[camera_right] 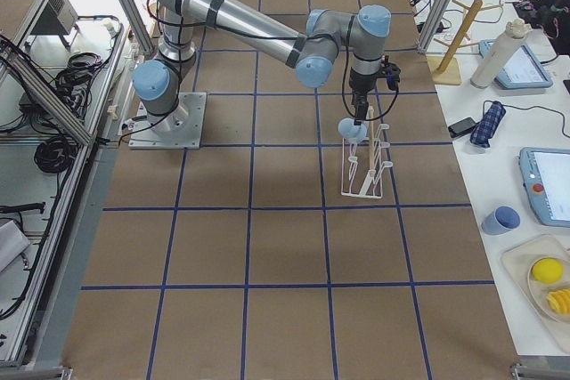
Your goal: Transfer IKEA cup to right arm and place on rack
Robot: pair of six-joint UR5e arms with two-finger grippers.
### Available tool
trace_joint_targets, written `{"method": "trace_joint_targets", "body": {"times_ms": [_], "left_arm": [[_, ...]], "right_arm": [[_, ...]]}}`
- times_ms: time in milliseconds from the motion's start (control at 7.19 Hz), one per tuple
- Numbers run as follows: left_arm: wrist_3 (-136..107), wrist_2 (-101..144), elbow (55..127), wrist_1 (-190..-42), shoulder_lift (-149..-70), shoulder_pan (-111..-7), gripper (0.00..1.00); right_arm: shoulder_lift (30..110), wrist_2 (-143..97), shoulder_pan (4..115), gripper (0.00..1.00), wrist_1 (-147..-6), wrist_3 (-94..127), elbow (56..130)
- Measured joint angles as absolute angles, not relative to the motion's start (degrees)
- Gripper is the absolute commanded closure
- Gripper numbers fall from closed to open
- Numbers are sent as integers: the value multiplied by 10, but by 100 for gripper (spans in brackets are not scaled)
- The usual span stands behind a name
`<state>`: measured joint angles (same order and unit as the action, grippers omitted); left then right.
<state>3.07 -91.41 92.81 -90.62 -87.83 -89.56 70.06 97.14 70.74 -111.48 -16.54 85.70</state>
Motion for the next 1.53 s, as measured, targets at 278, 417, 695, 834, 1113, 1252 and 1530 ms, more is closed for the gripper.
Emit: {"method": "trace_joint_targets", "body": {"times_ms": [278, 417, 695, 834, 1113, 1252, 1530], "left_arm": [[31, -914, 928, -906, -879, -896, 0], [31, -914, 928, -905, -879, -895, 0], [31, -914, 928, -904, -879, -895, 0], [32, -914, 928, -904, -879, -895, 0], [34, -915, 928, -904, -877, -894, 0], [35, -915, 928, -905, -876, -893, 0], [35, -913, 928, -905, -874, -885, 0]], "right_arm": [[750, 957, 728, 0, -1064, -160, 856], [780, 925, 739, 0, -1028, -154, 856], [828, 881, 770, 0, -968, -108, 856], [843, 878, 803, 0, -950, -63, 856], [861, 897, 884, 0, -939, 18, 857], [864, 914, 925, 0, -938, 43, 856], [868, 924, 971, 0, -941, 62, 852]]}}
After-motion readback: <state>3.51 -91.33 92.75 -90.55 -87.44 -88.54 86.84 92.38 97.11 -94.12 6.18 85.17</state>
